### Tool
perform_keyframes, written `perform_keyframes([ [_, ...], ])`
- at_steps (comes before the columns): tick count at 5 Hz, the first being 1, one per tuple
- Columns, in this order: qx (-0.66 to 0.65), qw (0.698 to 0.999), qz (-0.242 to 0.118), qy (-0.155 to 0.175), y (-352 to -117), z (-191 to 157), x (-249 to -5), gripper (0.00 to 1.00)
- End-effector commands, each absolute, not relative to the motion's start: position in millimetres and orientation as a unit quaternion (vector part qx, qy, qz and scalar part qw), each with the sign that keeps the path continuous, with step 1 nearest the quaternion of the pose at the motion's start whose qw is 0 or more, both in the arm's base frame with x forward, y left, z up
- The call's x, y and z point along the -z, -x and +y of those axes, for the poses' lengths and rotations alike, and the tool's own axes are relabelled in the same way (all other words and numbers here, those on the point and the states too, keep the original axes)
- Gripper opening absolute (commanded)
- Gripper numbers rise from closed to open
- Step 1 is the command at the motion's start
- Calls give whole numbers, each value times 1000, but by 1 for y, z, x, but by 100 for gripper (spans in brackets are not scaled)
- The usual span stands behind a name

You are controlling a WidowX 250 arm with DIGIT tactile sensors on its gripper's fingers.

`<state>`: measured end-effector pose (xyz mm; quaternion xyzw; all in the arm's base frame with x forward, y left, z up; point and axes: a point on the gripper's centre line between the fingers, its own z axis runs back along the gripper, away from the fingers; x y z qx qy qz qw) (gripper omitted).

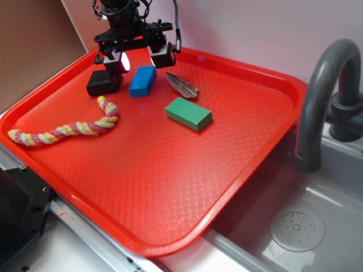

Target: Grab the blue block.

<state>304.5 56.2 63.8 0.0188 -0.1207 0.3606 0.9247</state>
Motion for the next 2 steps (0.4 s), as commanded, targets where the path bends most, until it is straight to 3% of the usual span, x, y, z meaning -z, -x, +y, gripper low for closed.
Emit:
perform_keyframes([
  [1,-349,928,-129,-28,-314,61,-54,100],
  [2,-342,932,-114,-23,-312,58,-43,100],
])
